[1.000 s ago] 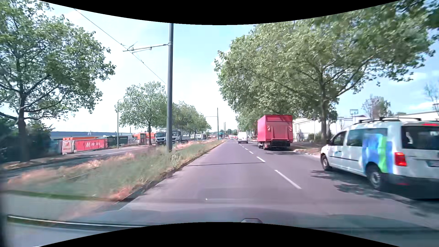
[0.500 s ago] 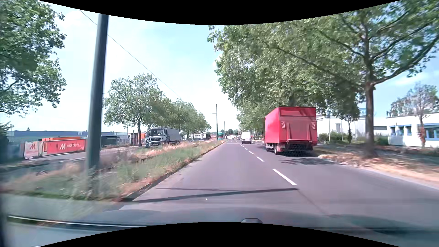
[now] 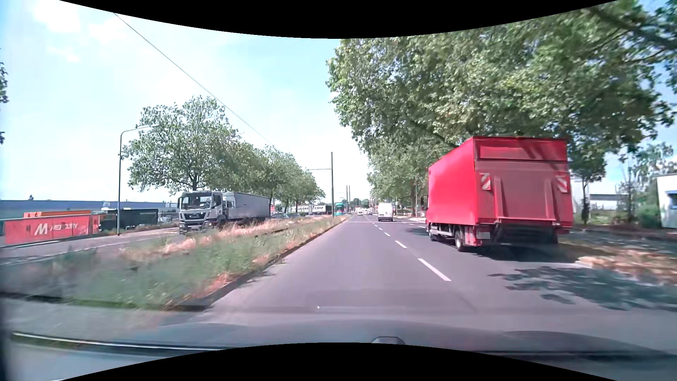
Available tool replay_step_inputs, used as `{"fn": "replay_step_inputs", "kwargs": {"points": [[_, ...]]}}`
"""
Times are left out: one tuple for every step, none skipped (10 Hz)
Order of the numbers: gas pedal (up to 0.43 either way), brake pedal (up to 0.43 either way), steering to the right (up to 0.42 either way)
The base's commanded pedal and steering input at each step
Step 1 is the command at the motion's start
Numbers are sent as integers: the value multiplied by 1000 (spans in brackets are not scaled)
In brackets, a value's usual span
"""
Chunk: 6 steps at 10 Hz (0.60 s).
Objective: Follow the waypoints while adhering to traffic rules and regulations
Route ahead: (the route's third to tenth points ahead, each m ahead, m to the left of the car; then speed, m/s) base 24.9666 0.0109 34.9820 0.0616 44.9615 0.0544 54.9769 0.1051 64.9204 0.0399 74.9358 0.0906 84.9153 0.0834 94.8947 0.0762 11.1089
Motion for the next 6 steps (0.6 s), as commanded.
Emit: {"fn": "replay_step_inputs", "kwargs": {"points": [[0,0,-7],[0,0,-5],[0,0,-5],[0,0,-4],[0,0,-4],[0,0,-5]]}}
